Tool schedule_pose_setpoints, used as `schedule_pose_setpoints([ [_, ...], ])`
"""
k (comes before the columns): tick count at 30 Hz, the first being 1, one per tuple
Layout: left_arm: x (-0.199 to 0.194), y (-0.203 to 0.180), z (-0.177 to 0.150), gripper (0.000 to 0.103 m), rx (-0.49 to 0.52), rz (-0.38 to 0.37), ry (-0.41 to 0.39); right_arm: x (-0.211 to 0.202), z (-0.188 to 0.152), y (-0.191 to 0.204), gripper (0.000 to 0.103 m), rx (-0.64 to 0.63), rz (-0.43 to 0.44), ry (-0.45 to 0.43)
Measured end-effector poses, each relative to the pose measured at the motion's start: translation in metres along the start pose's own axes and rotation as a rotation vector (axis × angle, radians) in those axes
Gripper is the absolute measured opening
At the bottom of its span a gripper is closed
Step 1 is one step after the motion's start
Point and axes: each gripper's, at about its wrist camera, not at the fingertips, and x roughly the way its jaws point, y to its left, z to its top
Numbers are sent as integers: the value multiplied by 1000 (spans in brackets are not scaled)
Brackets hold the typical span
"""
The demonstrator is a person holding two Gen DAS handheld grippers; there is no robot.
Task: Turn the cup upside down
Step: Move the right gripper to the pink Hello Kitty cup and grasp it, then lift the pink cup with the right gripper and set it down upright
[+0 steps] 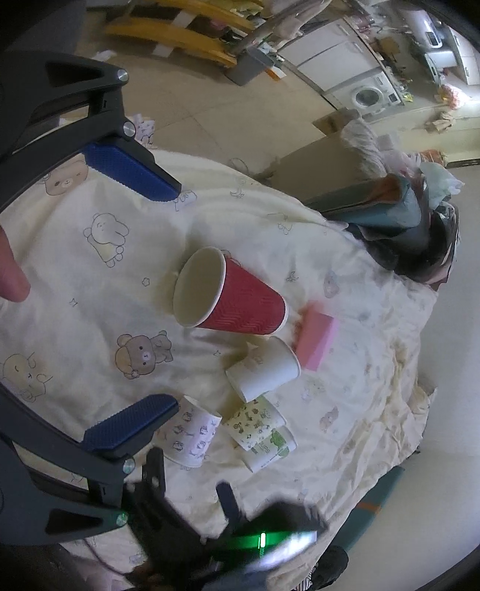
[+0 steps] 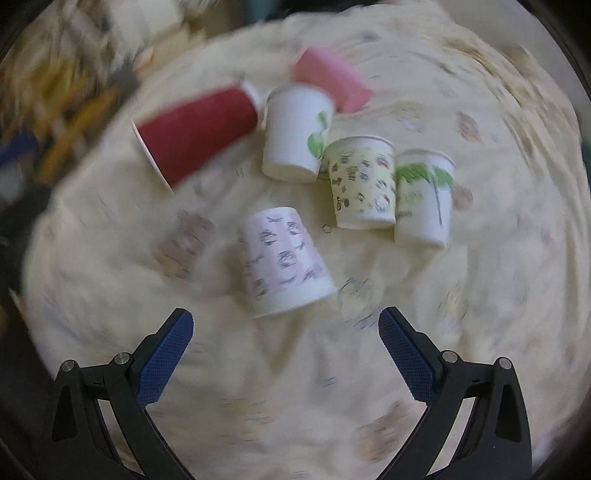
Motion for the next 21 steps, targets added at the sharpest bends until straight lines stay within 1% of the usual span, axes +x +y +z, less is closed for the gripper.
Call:
schedule_pose_setpoints([
  [2, 0, -2, 1, 103, 12, 14, -2, 17, 13, 2, 102, -50, 15, 71],
  [4, 0, 1, 1, 103, 6, 9, 4, 32, 22, 6, 102, -92, -6, 121],
  [6, 2, 6, 2, 103, -16, -1, 16, 46, 27, 9, 102, -98, 1, 149],
  [8, 3, 10, 3, 103, -29, 1, 22, 55, 28, 11, 98, -91, 14, 161],
  [10, 5, 12, 3, 103, -40, 3, 29, 63, 27, 10, 88, -78, 9, 180],
  [11, 7, 12, 2, 103, -43, -1, 35, 66, 26, 9, 86, -76, 1, 189],
  [12, 8, 12, 2, 103, -43, -2, 41, 70, 25, 9, 83, -75, -11, 193],
  [13, 9, 11, 1, 103, -41, 1, 46, 71, 23, 7, 76, -68, -17, 197],
  [15, 11, 10, -1, 103, -40, 4, 55, 72, 22, 3, 67, -51, -8, 206],
  [18, 12, 10, -1, 103, -44, 9, 57, 64, 16, -3, 66, -27, 19, 186],
  [21, 11, 9, -1, 103, -36, 11, 50, 47, 7, -11, 65, 3, 36, 155],
])
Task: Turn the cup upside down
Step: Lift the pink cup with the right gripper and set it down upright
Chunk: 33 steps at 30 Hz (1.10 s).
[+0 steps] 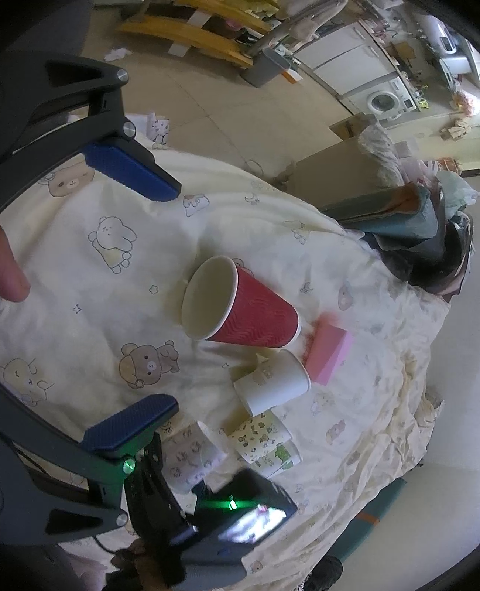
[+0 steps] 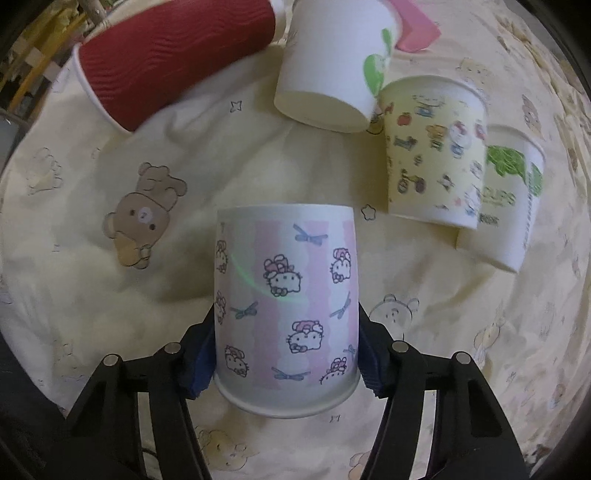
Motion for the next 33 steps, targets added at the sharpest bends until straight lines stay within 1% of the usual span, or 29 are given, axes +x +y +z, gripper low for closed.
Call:
schedule_pose_setpoints([
  [5, -3, -4, -1, 103, 15, -3, -12, -34, -13, -17, 65, 86, 56, -76],
  [11, -14, -5, -3, 103, 26, -8, -42, -75, -47, -29, 65, 226, 150, -167],
  [13, -18, -5, -4, 103, 24, -14, -50, -79, -69, -20, 65, 286, 201, -195],
  [15, -21, -6, -6, 103, 32, -4, -53, -81, -97, 1, 65, 340, 244, -219],
  [16, -23, -6, -7, 103, 37, 5, -52, -79, -105, 6, 65, 361, 260, -228],
  [17, -24, -6, -8, 103, 43, 12, -52, -73, -102, 27, 65, 392, 283, -238],
  [18, -26, -6, -9, 103, 47, 15, -54, -64, -103, 31, 65, 426, 310, -248],
  [19, -28, -5, -10, 103, 48, 20, -55, -61, -107, 46, 65, 472, 346, -264],
  [21, -31, -2, -11, 103, 40, 20, -53, -53, -115, 57, 65, 560, 405, -290],
  [23, -30, 2, -12, 103, 33, 21, -43, -38, -122, 59, 65, 653, 464, -291],
  [28, -26, 7, -12, 103, 17, 16, -17, -10, -119, 66, 65, 755, 485, -271],
  [29, -26, 7, -13, 103, 16, 16, -15, -9, -124, 67, 65, 773, 487, -265],
  [30, -26, 7, -13, 103, 15, 15, -14, -5, -122, 67, 65, 777, 485, -256],
  [33, -25, 7, -13, 103, 11, 5, -10, 9, -114, 73, 65, 723, 486, -187],
])
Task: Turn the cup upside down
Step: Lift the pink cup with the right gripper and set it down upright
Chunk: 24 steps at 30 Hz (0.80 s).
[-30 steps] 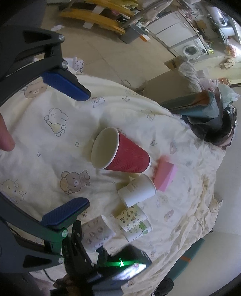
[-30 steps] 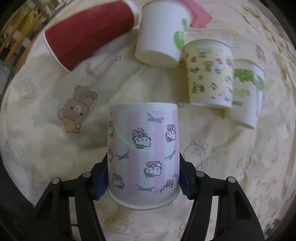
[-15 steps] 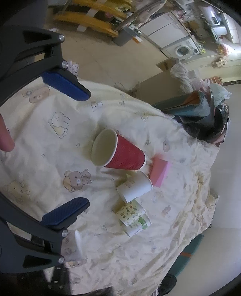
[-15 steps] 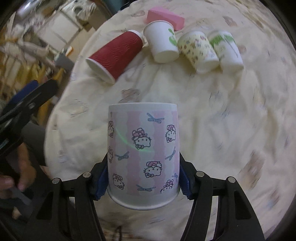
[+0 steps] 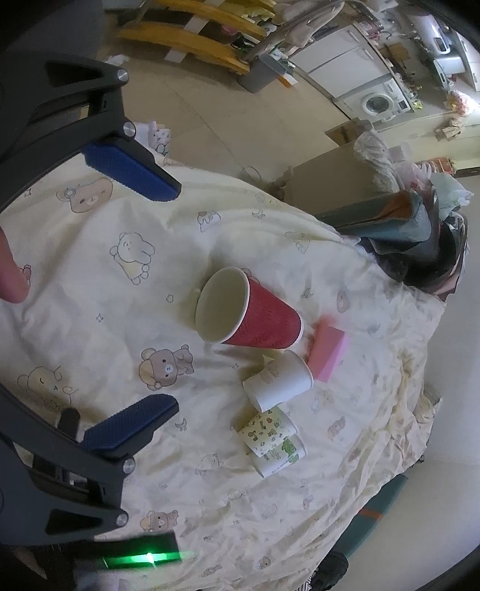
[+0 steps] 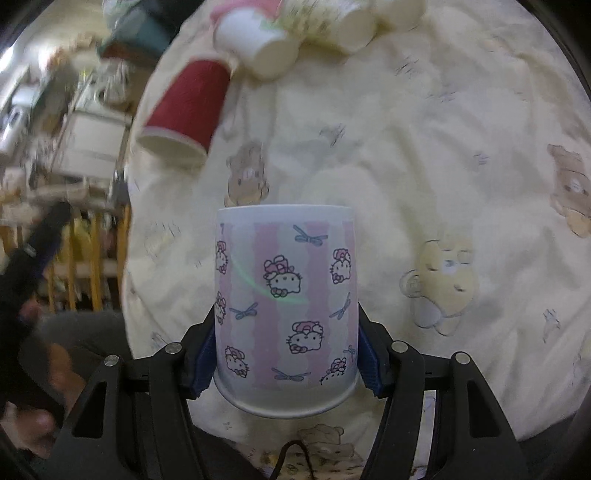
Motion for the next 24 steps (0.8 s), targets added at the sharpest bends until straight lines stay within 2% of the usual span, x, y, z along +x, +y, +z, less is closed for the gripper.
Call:
schedule_pose_setpoints([
  [3, 1, -2, 0, 103, 2, -7, 0, 11, 1, -1, 66, -3, -23, 55],
  [8, 2, -6, 1, 103, 7, -10, 4, 16, 9, -1, 71, -9, -54, 60],
  [10, 2, -6, 1, 103, 7, -8, 3, 12, 11, 2, 89, -20, -70, 43],
  [12, 2, -6, 1, 103, 4, -9, 6, 10, 12, 2, 93, -14, -69, 42],
  [24, 3, -9, 1, 103, 12, -17, 4, -1, 10, 7, 93, -68, -83, 42],
])
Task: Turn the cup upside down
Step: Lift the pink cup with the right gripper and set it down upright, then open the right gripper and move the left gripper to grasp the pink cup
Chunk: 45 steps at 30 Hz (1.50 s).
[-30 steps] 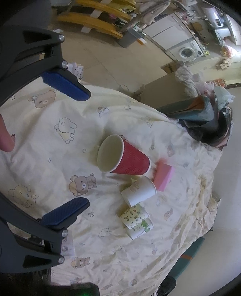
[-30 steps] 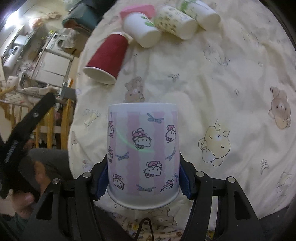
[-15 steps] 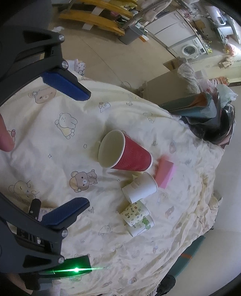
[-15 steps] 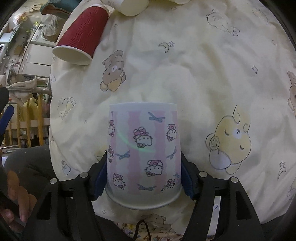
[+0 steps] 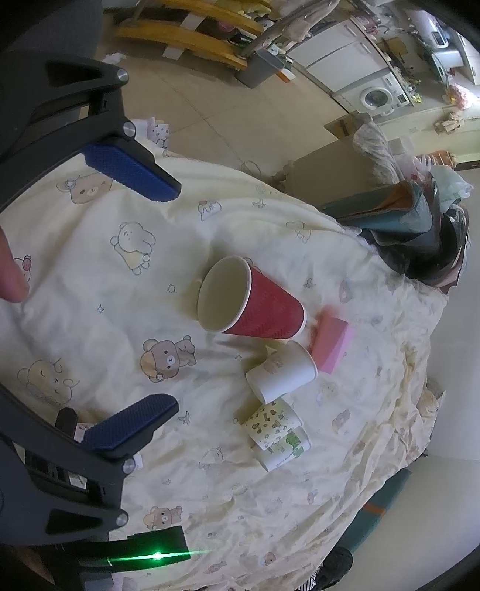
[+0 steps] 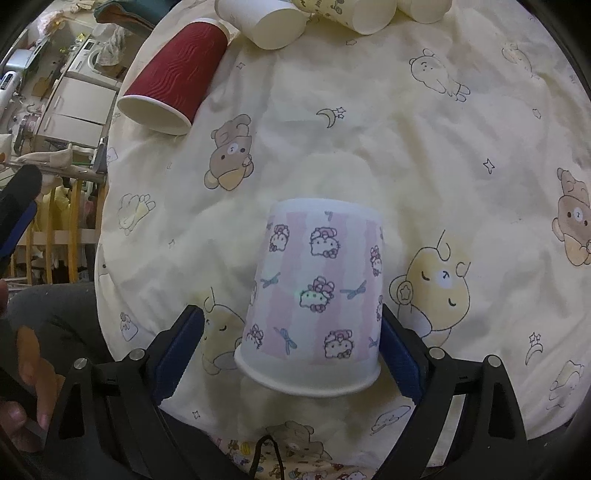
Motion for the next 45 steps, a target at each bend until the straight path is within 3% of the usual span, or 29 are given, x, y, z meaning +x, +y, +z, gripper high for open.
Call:
schedule_pose_setpoints([
  [12, -1, -3, -1, 103, 0, -9, -1, -41, -8, 7, 93, -79, -59, -112],
  [15, -3, -7, -6, 103, 19, -8, -3, -69, -18, 6, 93, -101, -61, -209],
  [21, -9, -14, -13, 103, 59, 9, -12, -125, -51, -4, 93, -120, -116, -494],
  [28, -18, -22, -14, 103, 75, -27, -14, -152, -68, -17, 93, -108, -169, -707],
  [39, -8, -47, -18, 101, 79, -87, 79, -153, -67, -36, 95, -29, -162, -746],
  [42, 0, -64, -16, 98, 79, -114, 126, -155, -67, -41, 96, -7, -170, -759],
  [44, 12, -84, -14, 97, 95, -137, 204, -160, -70, -47, 96, 20, -173, -781],
  [45, 18, -90, -13, 91, 98, -143, 235, -162, -70, -50, 96, 34, -173, -787],
])
